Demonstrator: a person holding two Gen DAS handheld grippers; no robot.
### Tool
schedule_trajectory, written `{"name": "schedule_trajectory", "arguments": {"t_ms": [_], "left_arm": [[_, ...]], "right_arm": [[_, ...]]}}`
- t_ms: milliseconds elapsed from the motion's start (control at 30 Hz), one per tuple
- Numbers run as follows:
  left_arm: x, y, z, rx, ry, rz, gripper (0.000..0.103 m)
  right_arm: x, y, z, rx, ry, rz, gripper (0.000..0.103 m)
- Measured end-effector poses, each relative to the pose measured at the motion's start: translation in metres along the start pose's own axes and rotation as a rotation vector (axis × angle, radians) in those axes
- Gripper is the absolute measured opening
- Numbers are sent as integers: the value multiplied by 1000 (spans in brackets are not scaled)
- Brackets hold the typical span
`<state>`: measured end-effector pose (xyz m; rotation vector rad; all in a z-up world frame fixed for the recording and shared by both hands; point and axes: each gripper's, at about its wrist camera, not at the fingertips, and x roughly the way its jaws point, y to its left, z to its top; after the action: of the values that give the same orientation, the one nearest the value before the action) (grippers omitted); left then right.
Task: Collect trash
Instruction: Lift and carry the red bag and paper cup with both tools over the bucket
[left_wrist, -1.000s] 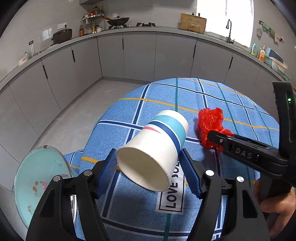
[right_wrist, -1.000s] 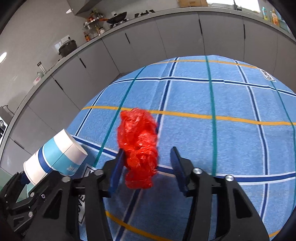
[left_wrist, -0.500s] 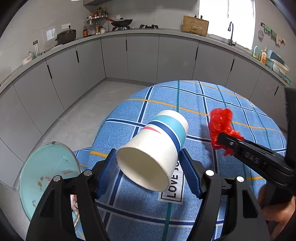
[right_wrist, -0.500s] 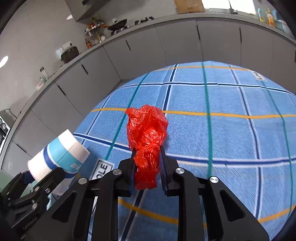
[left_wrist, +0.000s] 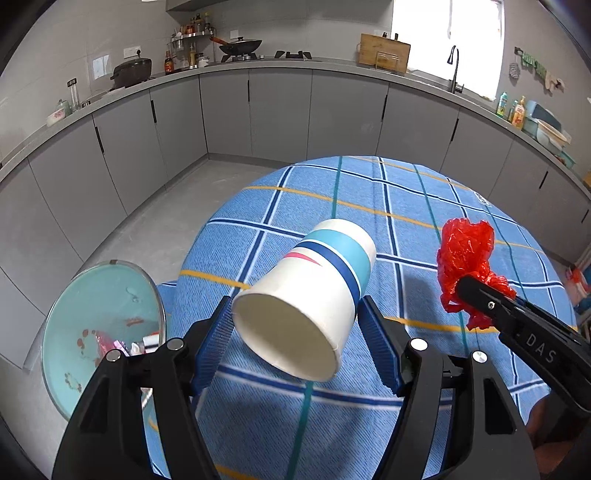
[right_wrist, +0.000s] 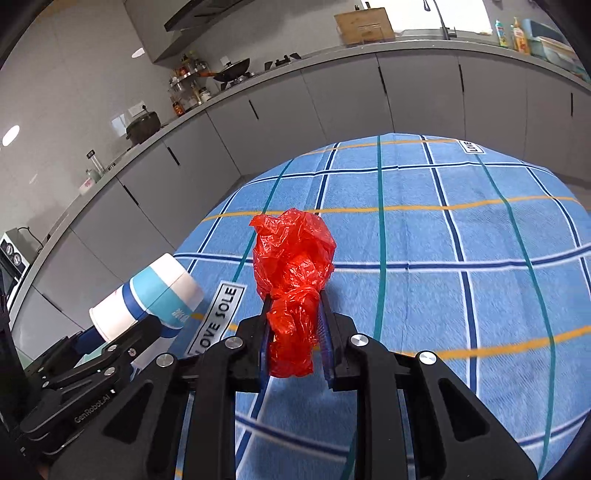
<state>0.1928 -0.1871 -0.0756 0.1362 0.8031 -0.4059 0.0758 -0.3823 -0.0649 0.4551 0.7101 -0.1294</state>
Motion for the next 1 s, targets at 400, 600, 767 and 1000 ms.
{"name": "schedule_trajectory", "arguments": {"t_ms": [400, 600, 767, 1000], "left_arm": [[-18, -9, -15, 5, 5, -13, 67], [-26, -9, -23, 6, 7, -14, 67], [-29, -7, -29, 2, 9, -6, 67], [-43, 5, -40, -23, -3, 5, 67]], "right_arm": [[-23, -3, -18, 16, -4, 6, 23], [-32, -1, -26, 13, -3, 17, 23], [-38, 2, -33, 8, -5, 19, 23], [-48, 13, -40, -13, -14, 28, 23]]}}
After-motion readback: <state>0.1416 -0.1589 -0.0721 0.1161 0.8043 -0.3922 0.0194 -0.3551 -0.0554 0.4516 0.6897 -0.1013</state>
